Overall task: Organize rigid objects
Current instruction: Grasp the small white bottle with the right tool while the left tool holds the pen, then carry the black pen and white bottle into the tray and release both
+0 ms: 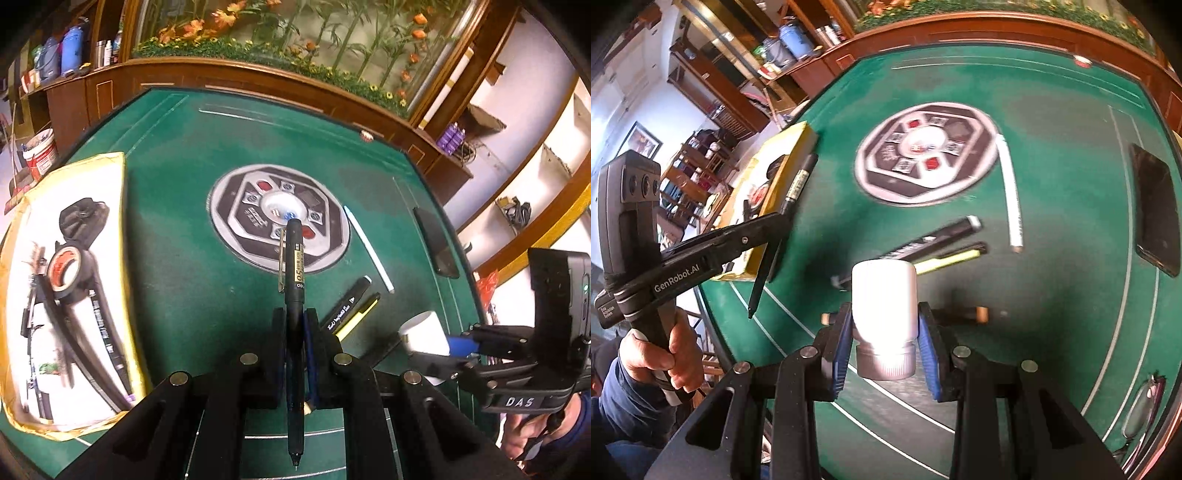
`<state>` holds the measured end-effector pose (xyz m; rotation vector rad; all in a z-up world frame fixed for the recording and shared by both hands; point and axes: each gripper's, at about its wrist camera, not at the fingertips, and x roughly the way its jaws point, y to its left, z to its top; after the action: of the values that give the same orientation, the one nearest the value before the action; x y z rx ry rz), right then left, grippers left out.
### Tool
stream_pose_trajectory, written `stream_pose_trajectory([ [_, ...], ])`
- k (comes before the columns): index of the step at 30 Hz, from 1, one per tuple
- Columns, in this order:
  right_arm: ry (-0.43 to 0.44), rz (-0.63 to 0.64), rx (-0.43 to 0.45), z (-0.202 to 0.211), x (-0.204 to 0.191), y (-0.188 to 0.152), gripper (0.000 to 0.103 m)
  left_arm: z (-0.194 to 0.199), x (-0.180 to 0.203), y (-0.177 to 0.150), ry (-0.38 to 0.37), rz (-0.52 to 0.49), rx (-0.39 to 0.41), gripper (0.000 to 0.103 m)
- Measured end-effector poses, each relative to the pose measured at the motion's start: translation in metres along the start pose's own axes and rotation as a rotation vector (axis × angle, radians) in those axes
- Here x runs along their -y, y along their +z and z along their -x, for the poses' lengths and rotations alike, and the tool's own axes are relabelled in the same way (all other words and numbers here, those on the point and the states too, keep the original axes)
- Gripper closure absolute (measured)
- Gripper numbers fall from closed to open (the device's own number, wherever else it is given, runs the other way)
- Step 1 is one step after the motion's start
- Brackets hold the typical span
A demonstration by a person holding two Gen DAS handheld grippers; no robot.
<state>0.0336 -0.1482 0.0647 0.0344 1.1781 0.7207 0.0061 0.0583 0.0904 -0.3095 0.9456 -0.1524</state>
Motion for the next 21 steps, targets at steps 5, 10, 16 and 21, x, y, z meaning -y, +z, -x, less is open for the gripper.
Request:
stream_pose_trajectory([
  [5, 0.023, 0.042, -0.006, -0.009, -0.031, 0.006, 0.071, 0.021, -0.017, 0.001, 0.01, 0.023, 0.038, 0.094],
  [10, 0.047, 0.088, -0.018, -0.022, -0.065, 0.013, 0.071, 0.048, -0.046, -0.002, 0.03, 0.063, 0.077, 0.094],
  [16, 0.085, 0.132, -0.034, -0.04, -0.104, 0.022, 0.071, 0.069, -0.084, -0.01, 0.067, 0.121, 0.102, 0.094],
  [21, 0.103, 0.16, -0.041, -0.056, -0.131, 0.03, 0.071, 0.082, -0.119, -0.018, 0.096, 0.165, 0.112, 0.094],
])
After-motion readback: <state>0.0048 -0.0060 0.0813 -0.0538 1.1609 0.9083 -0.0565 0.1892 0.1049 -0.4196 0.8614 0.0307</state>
